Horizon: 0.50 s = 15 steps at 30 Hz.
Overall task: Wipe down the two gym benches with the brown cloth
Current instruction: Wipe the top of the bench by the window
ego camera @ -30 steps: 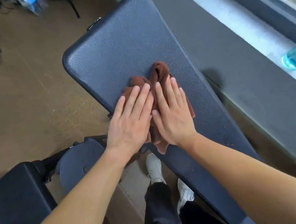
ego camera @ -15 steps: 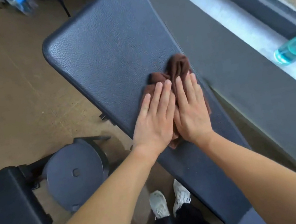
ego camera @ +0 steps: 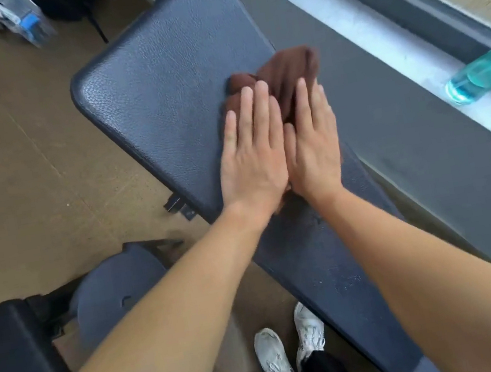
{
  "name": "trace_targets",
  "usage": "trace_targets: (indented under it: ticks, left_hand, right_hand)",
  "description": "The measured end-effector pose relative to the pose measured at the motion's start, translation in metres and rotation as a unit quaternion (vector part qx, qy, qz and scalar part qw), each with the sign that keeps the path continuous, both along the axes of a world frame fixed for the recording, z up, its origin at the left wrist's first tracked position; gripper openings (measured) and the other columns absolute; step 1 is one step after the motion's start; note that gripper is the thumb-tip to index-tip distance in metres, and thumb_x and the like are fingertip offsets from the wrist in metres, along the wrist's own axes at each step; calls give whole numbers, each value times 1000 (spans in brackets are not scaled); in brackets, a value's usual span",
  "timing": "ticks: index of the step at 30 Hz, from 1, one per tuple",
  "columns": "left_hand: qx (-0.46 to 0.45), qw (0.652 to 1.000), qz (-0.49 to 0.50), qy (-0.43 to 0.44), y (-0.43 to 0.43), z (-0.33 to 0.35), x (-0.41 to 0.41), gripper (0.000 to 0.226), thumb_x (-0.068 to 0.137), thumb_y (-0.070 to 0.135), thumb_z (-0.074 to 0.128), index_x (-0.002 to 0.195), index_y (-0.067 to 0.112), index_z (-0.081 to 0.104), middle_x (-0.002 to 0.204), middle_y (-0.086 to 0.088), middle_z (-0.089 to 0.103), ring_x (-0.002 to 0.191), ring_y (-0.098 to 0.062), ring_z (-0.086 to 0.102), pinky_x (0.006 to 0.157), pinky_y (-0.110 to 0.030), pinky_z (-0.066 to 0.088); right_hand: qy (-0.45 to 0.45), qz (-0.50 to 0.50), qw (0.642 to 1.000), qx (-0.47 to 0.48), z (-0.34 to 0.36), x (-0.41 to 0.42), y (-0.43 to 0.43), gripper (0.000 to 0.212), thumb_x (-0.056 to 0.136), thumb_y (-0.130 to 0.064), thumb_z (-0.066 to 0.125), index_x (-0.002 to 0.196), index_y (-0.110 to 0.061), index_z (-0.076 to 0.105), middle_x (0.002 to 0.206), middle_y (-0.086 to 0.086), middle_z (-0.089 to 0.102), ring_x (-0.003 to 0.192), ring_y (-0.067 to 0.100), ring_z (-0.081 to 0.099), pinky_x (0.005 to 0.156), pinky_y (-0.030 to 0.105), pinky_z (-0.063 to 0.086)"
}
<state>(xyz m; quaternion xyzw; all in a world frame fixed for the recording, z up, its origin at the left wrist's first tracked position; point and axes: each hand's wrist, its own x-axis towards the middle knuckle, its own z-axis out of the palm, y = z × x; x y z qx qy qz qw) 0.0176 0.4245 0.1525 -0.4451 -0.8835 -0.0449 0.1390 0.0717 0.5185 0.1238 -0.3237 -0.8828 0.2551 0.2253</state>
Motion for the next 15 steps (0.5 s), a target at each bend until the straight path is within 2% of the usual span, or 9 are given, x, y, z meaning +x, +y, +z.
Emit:
trace_targets:
  ticks: [2, 4, 8, 11, 15]
  left_hand:
    - [-19, 998, -60, -8, -21, -15, 26, 54, 104, 24, 31, 154, 5, 24, 163, -12, 17, 151, -27, 14, 123, -45, 13]
    - [-46, 992, -116, -19, -49, -21, 39, 55, 101, 21, 32, 153, 6, 27, 163, -11, 17, 151, -27, 14, 122, -45, 15]
    - [-91, 983, -162, -2, -89, -6, 9, 56, 96, 23, 34, 150, 7, 33, 164, -10, 17, 151, -26, 16, 122, -42, 14]
    - [-92, 984, -148, 33, -83, 33, -54, 56, 95, 22, 37, 150, 8, 35, 163, -8, 20, 150, -25, 19, 121, -42, 13]
    - [-32, 998, -57, 27, -44, 68, -107, 52, 102, 25, 33, 152, 11, 32, 163, -5, 22, 151, -24, 18, 121, -42, 13]
  right_hand:
    - [-35, -3, 999, 2, -18, 35, -20, 61, 103, -26, 36, 157, -6, 16, 164, 21, 14, 153, 34, 8, 124, 48, 13]
    - [-59, 39, 997, 18, -30, 62, -41, 61, 104, -27, 36, 157, -5, 15, 164, 22, 11, 153, 35, 4, 123, 51, 12]
    - [-56, 81, 995, 1, -14, 45, -67, 62, 104, -30, 34, 157, -5, 14, 164, 22, 8, 153, 37, 1, 123, 51, 9]
    - [-24, 92, 995, 15, 18, -16, -59, 62, 103, -32, 37, 157, -5, 20, 164, 23, 12, 153, 38, 7, 123, 50, 10]
    - [7, 73, 996, 48, 59, -91, -21, 62, 98, -28, 42, 156, -13, 27, 164, 16, 21, 152, 35, 16, 121, 51, 19]
